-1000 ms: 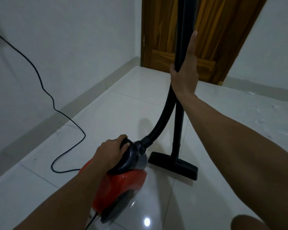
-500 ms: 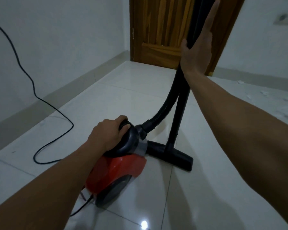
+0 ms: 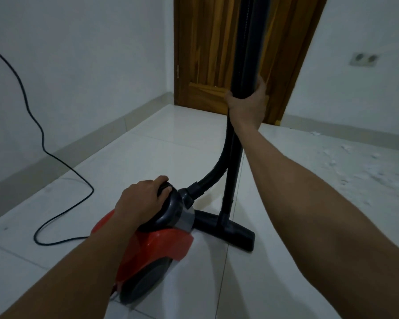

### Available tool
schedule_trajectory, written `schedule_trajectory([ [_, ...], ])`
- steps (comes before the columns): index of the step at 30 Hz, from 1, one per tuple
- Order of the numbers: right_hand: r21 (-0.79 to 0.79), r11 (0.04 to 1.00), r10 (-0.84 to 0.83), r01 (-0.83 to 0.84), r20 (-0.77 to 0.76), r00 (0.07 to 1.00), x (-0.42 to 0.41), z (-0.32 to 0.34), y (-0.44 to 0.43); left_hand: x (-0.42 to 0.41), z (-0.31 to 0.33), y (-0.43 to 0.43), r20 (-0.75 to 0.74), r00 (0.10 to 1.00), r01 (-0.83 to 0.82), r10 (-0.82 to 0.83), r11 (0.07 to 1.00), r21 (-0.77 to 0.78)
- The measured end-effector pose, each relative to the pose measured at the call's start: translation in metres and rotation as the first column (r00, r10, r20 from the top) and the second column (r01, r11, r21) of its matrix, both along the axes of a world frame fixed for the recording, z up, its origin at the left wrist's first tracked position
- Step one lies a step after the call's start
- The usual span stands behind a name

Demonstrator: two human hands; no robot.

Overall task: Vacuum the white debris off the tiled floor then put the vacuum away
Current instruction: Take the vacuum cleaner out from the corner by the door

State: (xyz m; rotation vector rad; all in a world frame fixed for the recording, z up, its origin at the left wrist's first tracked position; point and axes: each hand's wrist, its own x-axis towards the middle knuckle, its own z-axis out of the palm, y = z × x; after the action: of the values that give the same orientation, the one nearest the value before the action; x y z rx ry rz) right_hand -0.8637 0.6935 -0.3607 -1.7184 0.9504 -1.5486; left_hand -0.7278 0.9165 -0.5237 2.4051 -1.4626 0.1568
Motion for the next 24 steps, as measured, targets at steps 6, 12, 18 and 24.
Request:
schedule_trajectory([
  [6,0.062,0.995,0.073,-0.072,-0.011,0.997,0.005,-0.007,-0.002,0.003,-0.001,-0.002,0.017,1.000,0.001,0.000,1.000,-0.012],
  [12,0.222,0.956,0.202,-0.190,-0.032,0.979,-0.005,-0.031,-0.009,0.002,-0.003,-0.001,0.010,1.000,0.002,-0.002,1.000,-0.021],
  [18,0.127,0.977,0.177,-0.170,-0.039,0.984,-0.004,-0.051,0.004,0.002,-0.004,-0.003,0.038,0.999,0.013,-0.012,1.000,-0.029],
  [24,-0.171,0.979,0.093,-0.114,-0.123,0.988,0.002,-0.072,0.017,0.005,-0.008,-0.004,0.052,0.999,0.009,-0.008,1.000,-0.027],
])
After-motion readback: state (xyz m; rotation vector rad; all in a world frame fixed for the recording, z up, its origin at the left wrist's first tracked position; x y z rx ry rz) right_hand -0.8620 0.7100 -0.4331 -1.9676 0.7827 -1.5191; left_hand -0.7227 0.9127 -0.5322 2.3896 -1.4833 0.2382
